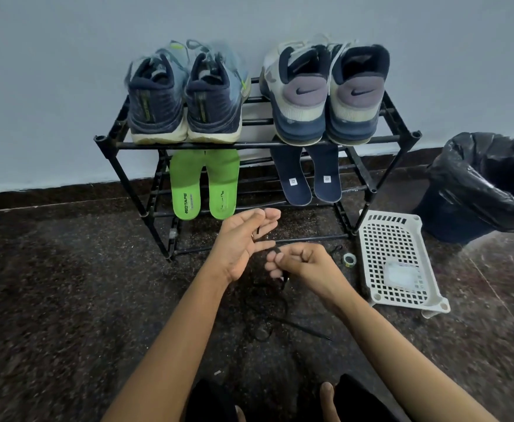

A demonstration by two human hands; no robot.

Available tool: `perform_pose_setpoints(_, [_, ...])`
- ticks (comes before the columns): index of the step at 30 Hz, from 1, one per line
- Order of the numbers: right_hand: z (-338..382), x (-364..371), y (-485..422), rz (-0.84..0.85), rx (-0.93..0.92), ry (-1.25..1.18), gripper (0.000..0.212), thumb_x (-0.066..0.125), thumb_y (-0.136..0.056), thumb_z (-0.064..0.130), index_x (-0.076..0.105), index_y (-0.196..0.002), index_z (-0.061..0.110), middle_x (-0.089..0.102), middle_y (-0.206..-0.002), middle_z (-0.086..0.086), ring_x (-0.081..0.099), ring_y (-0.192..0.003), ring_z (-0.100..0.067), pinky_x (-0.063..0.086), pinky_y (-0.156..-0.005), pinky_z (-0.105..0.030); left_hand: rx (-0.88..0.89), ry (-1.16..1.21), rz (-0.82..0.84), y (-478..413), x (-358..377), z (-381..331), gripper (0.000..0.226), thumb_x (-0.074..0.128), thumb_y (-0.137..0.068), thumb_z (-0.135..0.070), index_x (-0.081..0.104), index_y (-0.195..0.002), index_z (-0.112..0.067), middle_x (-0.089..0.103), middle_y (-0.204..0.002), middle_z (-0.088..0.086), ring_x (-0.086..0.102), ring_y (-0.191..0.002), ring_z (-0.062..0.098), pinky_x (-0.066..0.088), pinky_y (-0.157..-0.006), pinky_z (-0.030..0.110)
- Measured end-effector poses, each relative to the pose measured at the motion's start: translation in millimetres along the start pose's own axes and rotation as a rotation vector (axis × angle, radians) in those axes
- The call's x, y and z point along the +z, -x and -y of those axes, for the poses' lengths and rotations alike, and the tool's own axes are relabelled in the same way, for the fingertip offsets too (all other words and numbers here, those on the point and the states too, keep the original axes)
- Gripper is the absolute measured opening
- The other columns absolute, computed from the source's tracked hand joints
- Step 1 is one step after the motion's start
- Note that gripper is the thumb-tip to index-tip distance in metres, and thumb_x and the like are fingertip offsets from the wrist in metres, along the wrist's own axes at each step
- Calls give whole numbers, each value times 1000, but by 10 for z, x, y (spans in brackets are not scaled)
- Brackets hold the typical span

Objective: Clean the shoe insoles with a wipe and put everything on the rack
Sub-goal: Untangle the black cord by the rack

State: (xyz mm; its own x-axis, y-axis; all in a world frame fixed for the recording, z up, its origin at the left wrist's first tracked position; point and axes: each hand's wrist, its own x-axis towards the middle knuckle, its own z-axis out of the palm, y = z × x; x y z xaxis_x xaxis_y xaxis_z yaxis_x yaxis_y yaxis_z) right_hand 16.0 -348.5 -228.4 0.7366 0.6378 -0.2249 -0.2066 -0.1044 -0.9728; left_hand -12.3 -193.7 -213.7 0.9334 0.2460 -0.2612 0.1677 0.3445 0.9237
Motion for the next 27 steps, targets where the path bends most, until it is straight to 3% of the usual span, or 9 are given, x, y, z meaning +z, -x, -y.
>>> perform_pose_setpoints(3, [339, -9, 64, -20, -3, -9, 15, 55, -92, 6, 69, -91, 1, 72, -84, -14, 66, -72, -17, 45, -77, -45, 24, -27, 36, 80, 77, -126, 24, 47, -101, -15, 71, -100, -10, 73, -108, 5, 66, -110, 19, 56, -85, 38])
perform_pose_setpoints(7, [866, 32, 147, -87, -47, -7, 17, 56, -92, 6, 68, -93, -6, 72, -86, -18, 66, -68, -17, 56, -76, -28, 67, -31, 108, 241, 237, -352, 28, 45, -102, -9, 72, -93, -10, 64, -72, 3, 59, -62, 8, 55, -60, 24])
perform_pose_setpoints(9, [1091, 56, 198, -109, -34, -13, 16, 57, -91, 7, 69, -90, -2, 71, -84, -18, 66, -65, -16, 57, -70, -28, 76, 7, 136, 316, 293, -492, 37, 43, -101, -4, 72, -81, -15, 55, -60, -2, 53, -53, 7, 52, -58, 24])
perform_pose_setpoints(11, [1312, 79, 254, -123, -22, -13, 16, 56, -91, 7, 69, -91, -1, 72, -83, -17, 66, -64, -15, 57, -58, -27, 97, 3, 168, 403, 334, -635, 29, 46, -100, -7, 71, -86, -14, 57, -62, -5, 55, -58, 7, 54, -71, 36])
perform_pose_setpoints(14, [1692, 115, 355, -156, -45, -17, 15, 56, -90, 8, 69, -91, -1, 72, -77, -11, 66, -58, -9, 51, -49, -20, 113, -93, 162, 566, 382, -806, 13, 63, -91, -21, 71, -99, -15, 70, -87, 2, 67, -87, 16, 51, -89, 50])
perform_pose_setpoints(16, [1965, 135, 424, -165, -64, 4, 15, 57, -90, 9, 68, -92, 0, 72, -80, -10, 65, -58, -7, 55, -56, -21, 111, -164, 151, 671, 425, -878, 14, 57, -97, -20, 69, -99, -15, 74, -98, 3, 68, -100, 21, 52, -90, 48])
perform_pose_setpoints(20, [2418, 183, 560, -171, -127, 45, 15, 58, -90, 11, 67, -96, 1, 72, -86, -11, 64, -59, -6, 53, -57, -19, 136, -358, 153, 892, 504, -1009, 26, 47, -103, -25, 69, -94, -16, 75, -100, -2, 70, -104, 18, 54, -88, 43])
perform_pose_setpoints(24, [2792, 174, 658, -217, -223, -37, 10, 59, -89, 8, 67, -86, 3, 72, -74, -8, 64, -59, -10, 56, -80, -33, 142, -426, 115, 1074, 502, -1102, 27, 46, -103, -28, 69, -90, -17, 75, -98, -3, 71, -101, 15, 56, -85, 40])
perform_pose_setpoints(27, [2984, 100, 710, -273, -360, -51, 10, 57, -88, 7, 66, -85, 4, 70, -71, -5, 60, -56, -8, 56, -68, -25, 120, -405, 71, 1207, 506, -1203, 30, 45, -104, -25, 67, -85, -15, 76, -95, 3, 72, -97, 20, 58, -83, 44])
